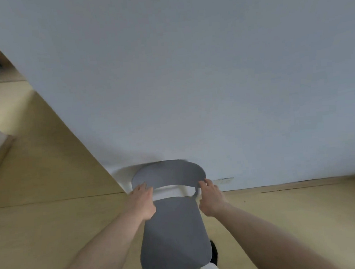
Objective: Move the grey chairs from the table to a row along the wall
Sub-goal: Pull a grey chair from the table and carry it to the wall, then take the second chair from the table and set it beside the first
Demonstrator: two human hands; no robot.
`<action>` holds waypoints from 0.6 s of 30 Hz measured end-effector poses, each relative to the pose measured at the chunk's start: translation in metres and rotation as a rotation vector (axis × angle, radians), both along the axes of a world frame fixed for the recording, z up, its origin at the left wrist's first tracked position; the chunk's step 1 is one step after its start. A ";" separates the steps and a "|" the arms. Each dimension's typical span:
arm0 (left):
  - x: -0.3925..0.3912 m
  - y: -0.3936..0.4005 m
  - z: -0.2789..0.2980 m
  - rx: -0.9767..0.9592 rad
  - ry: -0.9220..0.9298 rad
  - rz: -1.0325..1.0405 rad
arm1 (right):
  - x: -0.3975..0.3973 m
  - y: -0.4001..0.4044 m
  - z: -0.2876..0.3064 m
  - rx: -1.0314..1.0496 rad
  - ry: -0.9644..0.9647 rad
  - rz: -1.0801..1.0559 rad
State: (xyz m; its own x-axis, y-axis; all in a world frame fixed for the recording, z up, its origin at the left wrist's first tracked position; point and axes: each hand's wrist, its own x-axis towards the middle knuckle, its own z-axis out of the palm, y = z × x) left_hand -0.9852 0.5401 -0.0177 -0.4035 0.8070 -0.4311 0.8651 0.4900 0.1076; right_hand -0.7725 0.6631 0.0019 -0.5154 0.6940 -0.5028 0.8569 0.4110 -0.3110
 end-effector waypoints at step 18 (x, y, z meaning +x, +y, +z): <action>0.139 -0.092 0.063 -0.015 -0.039 -0.346 | 0.156 -0.188 0.058 0.069 -0.020 -0.352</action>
